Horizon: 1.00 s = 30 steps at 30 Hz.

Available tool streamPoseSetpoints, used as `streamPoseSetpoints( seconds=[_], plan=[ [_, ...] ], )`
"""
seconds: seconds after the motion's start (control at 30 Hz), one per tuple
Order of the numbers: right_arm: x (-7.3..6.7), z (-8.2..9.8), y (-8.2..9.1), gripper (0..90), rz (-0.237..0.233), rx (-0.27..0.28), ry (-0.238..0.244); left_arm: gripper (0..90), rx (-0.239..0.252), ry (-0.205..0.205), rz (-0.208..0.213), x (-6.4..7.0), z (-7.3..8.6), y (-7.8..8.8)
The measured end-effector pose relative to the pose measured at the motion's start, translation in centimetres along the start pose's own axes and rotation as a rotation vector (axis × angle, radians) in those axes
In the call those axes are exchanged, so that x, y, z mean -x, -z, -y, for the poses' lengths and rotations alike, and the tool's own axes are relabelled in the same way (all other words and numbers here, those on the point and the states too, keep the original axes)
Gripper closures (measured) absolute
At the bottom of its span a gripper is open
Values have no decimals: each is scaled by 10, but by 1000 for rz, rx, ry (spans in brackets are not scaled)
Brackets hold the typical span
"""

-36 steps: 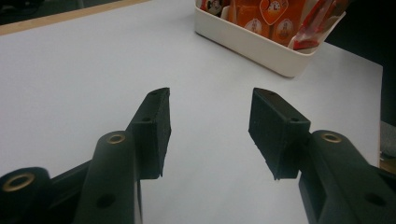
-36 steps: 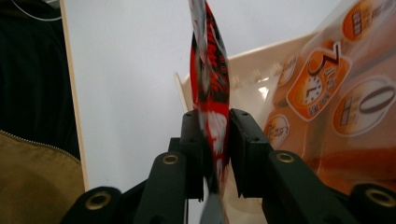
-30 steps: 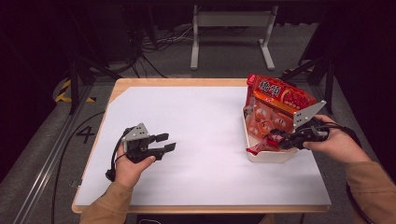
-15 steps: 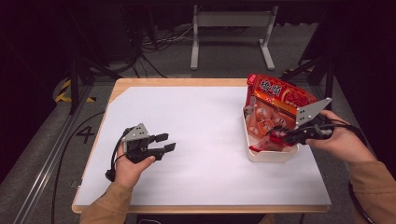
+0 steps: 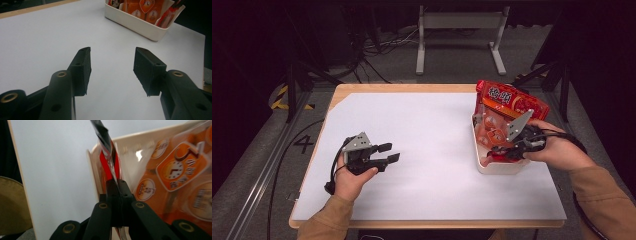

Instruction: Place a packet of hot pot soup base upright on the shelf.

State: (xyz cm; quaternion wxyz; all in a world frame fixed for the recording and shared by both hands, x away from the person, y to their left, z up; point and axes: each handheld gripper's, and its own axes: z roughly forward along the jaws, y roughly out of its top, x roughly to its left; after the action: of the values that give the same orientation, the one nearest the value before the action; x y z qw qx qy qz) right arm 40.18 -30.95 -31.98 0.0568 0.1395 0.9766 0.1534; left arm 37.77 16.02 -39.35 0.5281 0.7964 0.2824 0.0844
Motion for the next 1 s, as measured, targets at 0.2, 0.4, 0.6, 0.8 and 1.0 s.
streamPoseSetpoints(
  seconds=[0.2, 0.4, 0.6, 0.8, 1.0],
  plan=[
    [3, 0, -3, 832, -31, 80, -37, 491, 4, -1, -5, 1, -1, 1],
    [-1, 8, 8, 516, -6, 305, -129, 467, 16, 4, -22, -1, 0, 6],
    [-19, 2, 14, 418, 51, 516, -214, 432, 22, 15, -45, -1, 6, 21],
    [-39, -16, 7, 381, 130, 663, -245, 405, 36, 28, -73, 0, 16, 47],
    [-58, -39, -14, 358, 156, 694, -253, 386, 35, 42, -97, 0, 25, 61]
  ],
)
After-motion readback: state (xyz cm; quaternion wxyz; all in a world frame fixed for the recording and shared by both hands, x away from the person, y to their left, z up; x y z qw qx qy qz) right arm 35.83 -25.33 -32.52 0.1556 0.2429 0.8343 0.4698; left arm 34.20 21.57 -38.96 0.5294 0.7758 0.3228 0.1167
